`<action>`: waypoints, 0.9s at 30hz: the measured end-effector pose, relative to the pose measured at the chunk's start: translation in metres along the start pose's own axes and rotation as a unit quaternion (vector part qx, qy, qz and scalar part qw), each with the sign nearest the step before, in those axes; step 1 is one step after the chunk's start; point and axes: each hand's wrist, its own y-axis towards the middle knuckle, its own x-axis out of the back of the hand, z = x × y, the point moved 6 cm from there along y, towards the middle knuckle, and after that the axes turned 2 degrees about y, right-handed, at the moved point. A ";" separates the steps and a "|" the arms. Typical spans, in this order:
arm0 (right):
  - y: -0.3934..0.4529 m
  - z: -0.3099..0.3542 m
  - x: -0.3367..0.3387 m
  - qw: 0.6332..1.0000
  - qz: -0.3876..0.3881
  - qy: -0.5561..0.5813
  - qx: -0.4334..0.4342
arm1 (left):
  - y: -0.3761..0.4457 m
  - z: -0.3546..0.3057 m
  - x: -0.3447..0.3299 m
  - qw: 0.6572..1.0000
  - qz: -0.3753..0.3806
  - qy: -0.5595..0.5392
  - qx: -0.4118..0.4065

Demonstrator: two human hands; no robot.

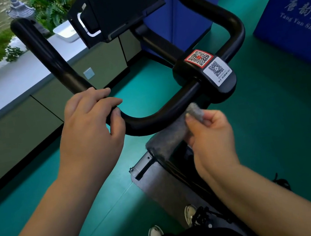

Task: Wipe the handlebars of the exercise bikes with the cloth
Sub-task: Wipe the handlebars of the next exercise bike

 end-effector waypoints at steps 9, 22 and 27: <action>-0.030 -0.019 -0.009 0.999 0.013 -0.001 -0.046 | -0.003 0.006 -0.003 1.000 0.004 -0.011 -0.014; -0.054 -0.043 -0.028 0.994 0.003 0.070 -0.088 | -0.001 0.009 -0.001 0.998 -0.006 -0.028 -0.057; -0.040 -0.027 -0.020 0.986 -0.034 0.141 -0.076 | 0.003 0.012 0.001 0.997 0.003 -0.028 -0.077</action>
